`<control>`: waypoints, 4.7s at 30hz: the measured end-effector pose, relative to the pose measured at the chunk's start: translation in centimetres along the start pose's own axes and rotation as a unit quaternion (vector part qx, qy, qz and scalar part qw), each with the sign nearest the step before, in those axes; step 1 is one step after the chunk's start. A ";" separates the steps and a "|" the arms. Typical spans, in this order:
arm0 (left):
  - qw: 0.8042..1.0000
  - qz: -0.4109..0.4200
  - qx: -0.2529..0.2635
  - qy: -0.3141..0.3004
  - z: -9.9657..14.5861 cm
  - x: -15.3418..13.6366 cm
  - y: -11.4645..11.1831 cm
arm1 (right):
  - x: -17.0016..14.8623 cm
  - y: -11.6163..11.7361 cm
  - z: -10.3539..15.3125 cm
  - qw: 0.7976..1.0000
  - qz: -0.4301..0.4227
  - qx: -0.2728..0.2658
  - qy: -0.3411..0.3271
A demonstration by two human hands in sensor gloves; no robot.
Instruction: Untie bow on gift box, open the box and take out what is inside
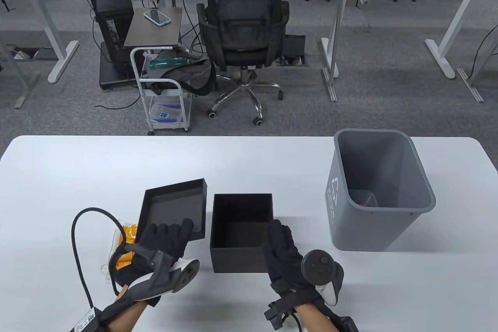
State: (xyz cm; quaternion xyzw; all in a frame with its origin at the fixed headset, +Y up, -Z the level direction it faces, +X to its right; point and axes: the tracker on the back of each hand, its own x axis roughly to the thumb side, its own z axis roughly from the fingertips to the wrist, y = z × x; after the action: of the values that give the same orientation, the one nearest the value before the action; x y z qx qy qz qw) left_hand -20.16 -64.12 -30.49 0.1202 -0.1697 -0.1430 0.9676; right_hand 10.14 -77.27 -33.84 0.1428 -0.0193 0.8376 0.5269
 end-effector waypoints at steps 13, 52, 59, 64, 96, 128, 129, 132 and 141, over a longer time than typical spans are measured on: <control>0.943 0.323 0.074 -0.007 -0.5 -2.1 1.1 | -0.2 0.0 0.0 1.000 -0.004 0.001 0.001; 0.271 0.962 0.038 -0.002 -3.7 -0.4 -12.3 | -0.7 -0.1 -0.2 1.000 -0.027 0.010 -0.002; 0.240 0.971 0.015 0.001 -4.7 1.1 -14.1 | -0.6 -0.3 -0.2 0.999 -0.044 0.013 -0.012; 0.243 0.970 0.008 0.026 -5.2 1.8 -15.2 | -0.5 -0.5 -0.1 0.998 -0.056 0.021 -0.021; 0.702 0.704 -0.109 -0.016 -4.8 0.0 -2.5 | 0.3 -1.3 -0.3 0.995 -0.084 0.049 -0.025; 0.809 0.566 -0.096 -0.129 -5.6 -1.3 -4.8 | -0.1 -1.5 -1.0 0.993 -0.099 0.069 -0.010; 0.812 0.562 -0.093 -0.129 -5.5 -1.3 -4.9 | -0.1 -1.5 -1.0 0.992 -0.102 0.069 -0.011; 0.842 0.523 -0.072 -0.112 -5.2 -1.0 -4.6 | -0.2 -1.5 -1.0 0.992 -0.103 0.069 -0.014; 0.897 0.433 -0.038 -0.079 -4.6 0.4 -5.1 | -0.5 -1.6 -0.9 0.991 -0.108 0.071 -0.013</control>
State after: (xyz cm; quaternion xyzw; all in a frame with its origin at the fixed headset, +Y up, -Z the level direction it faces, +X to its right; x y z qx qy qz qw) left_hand -19.32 -68.11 -36.02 -0.0135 -0.2754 0.2748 0.9211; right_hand 11.54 -76.85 -35.03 0.1918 0.0489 0.7729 0.6029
